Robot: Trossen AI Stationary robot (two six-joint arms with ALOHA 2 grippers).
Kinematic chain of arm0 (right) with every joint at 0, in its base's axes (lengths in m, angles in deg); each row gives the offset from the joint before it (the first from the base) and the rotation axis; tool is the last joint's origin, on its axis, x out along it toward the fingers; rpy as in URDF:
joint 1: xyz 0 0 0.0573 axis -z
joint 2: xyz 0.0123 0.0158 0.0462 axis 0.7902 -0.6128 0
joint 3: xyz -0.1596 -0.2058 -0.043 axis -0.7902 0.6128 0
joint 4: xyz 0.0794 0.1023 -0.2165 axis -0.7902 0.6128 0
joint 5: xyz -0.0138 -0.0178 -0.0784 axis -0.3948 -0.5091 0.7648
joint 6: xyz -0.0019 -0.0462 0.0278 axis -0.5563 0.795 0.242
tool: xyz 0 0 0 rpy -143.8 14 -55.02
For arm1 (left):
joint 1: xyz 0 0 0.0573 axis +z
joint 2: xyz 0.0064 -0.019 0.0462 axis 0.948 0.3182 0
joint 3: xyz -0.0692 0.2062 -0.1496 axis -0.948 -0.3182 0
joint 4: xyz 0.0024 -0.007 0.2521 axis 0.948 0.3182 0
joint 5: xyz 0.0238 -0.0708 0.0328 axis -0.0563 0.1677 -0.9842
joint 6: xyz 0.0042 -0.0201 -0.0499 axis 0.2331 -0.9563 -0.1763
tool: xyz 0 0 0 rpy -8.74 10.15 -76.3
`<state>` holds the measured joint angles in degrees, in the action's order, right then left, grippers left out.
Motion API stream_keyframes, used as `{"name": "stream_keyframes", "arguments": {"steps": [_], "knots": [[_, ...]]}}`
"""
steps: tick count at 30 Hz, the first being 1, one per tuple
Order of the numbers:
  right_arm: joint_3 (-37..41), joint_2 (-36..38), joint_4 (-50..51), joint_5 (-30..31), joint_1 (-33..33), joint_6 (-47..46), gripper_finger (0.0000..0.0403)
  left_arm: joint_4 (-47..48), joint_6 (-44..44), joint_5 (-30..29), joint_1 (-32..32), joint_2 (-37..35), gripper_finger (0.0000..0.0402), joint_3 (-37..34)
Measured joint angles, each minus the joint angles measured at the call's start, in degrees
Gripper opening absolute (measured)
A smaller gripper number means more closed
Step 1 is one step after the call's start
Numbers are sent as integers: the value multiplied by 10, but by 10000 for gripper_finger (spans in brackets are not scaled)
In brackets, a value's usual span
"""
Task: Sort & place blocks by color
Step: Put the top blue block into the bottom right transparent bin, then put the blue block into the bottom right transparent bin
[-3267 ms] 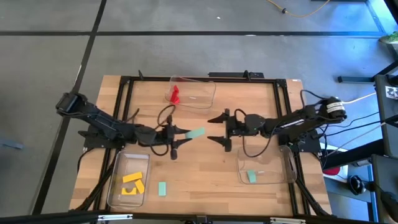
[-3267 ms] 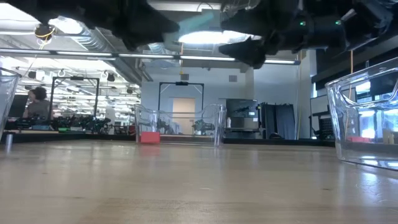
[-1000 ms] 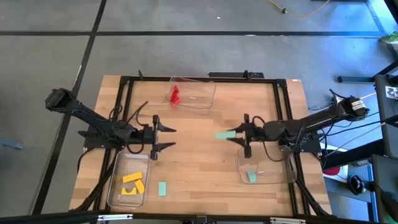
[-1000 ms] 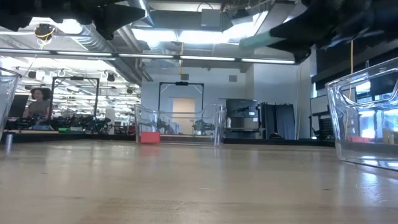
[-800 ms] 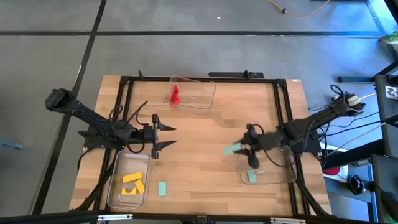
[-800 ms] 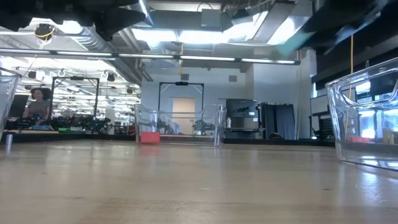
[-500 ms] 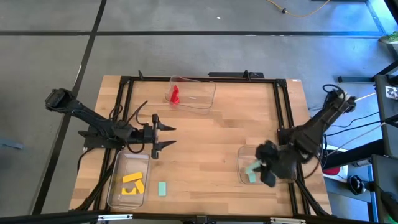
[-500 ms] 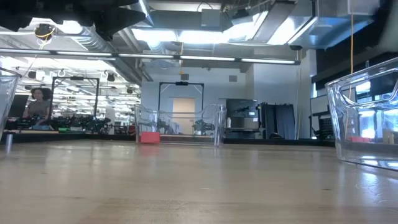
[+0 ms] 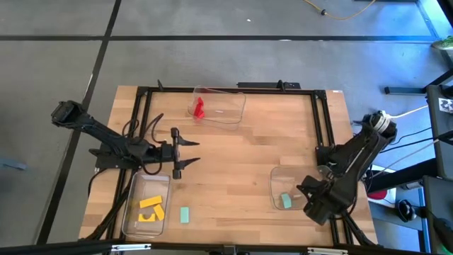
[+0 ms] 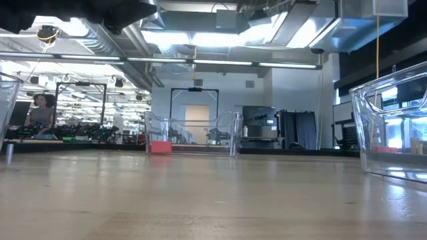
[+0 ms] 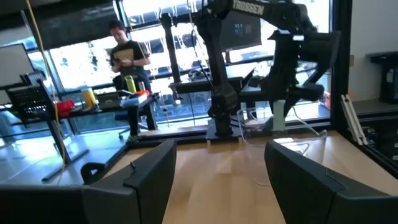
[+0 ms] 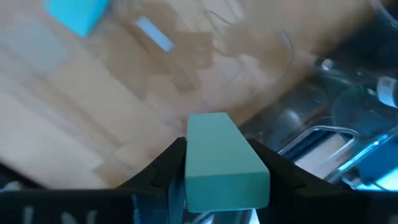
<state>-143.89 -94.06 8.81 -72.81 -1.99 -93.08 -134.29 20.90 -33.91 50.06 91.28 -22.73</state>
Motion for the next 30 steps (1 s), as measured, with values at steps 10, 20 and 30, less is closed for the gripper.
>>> {"name": "stream_keyframes", "arguments": {"steps": [10,20,30], "knots": [[6,-58,2,-96,21,16,134,-7,1,-14,0,0,236,0],[6,-61,2,-122,41,71,243,-4,-21,-15,0,0,236,0],[-57,-61,93,-178,121,242,306,-5,-20,-15,0,0,236,0]]}}
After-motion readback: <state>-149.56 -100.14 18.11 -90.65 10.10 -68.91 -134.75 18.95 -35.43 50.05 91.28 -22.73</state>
